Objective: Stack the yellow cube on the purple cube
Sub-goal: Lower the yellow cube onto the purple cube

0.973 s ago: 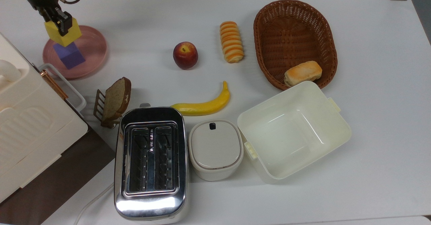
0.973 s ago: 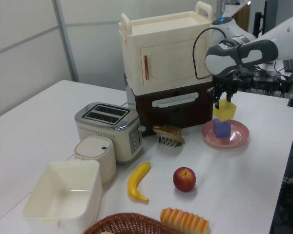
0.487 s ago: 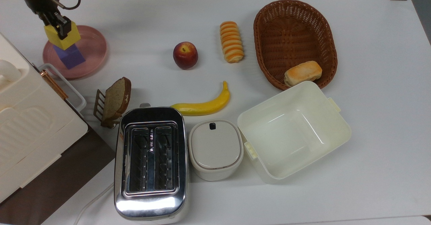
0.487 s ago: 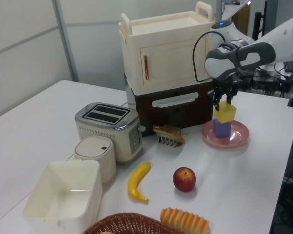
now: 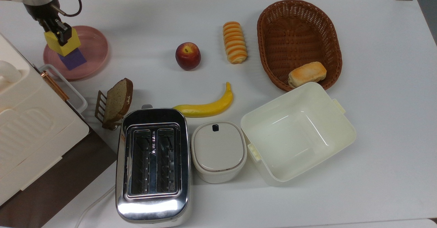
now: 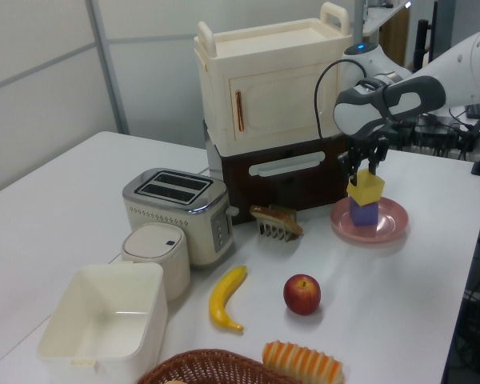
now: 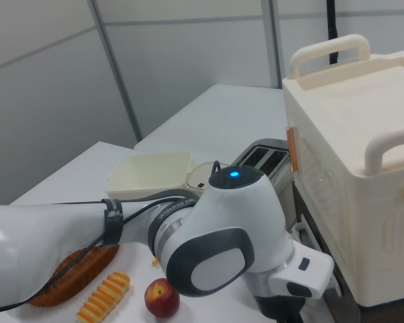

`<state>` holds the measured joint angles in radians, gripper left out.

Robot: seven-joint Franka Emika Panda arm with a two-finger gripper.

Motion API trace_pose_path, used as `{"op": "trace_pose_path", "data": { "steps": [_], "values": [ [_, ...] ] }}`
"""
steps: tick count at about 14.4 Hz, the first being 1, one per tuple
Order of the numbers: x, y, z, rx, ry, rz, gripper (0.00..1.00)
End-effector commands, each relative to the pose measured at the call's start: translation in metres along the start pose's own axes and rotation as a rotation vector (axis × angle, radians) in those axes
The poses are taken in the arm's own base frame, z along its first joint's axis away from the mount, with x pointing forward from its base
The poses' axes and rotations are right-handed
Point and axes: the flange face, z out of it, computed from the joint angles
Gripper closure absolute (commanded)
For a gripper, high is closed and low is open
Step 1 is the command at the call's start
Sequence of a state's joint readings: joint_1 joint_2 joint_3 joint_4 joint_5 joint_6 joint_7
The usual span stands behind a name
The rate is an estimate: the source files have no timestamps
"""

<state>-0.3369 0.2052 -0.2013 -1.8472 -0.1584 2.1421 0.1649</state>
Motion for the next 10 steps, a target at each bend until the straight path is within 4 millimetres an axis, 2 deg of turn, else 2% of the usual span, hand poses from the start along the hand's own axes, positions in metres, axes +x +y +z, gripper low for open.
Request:
{"op": "trace_pose_path", "data": {
  "steps": [1, 2, 8, 10],
  "values": [
    [0.0011, 0.0008, 0.0018, 0.019, 0.013, 0.005, 0.26],
    [0.0011, 0.0009, 0.0018, 0.018, 0.013, 0.004, 0.0],
    [0.0008, -0.001, 0.0016, 0.018, 0.012, 0.002, 0.0],
    [-0.0003, -0.0042, -0.0045, 0.021, 0.014, -0.002, 0.0]
  ]
}}
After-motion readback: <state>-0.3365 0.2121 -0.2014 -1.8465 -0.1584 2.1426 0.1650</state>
